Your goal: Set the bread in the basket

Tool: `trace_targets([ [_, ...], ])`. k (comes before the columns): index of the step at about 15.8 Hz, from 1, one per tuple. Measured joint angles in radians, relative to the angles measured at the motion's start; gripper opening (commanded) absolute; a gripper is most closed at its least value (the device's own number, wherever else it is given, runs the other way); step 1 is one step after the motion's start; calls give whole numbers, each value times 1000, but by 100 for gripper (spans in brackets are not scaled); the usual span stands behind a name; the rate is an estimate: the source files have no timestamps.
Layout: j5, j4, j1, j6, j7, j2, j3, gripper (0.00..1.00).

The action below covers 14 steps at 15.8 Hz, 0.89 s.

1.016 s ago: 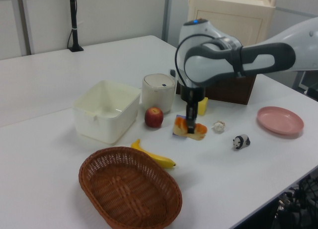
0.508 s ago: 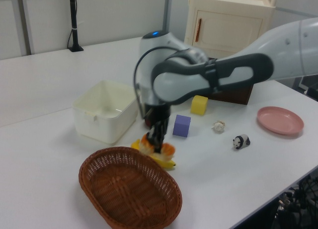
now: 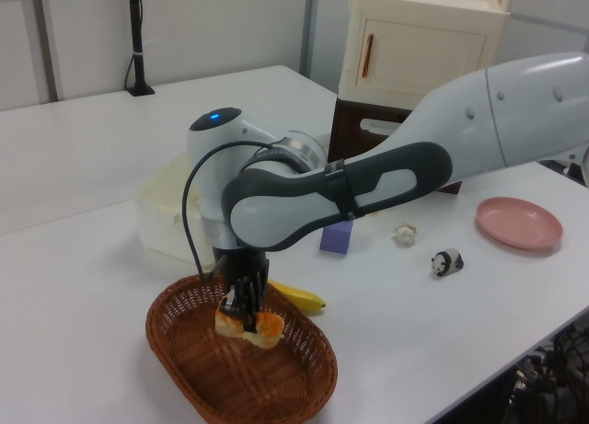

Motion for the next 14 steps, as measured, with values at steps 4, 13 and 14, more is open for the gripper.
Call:
trace_targets([
  [4, -19, 8, -4, 0, 1, 6, -3, 100],
  [13, -41, 28, -21, -9, 22, -9, -17, 100],
  [14, -44, 34, -42, -26, 30, -24, -19, 100],
])
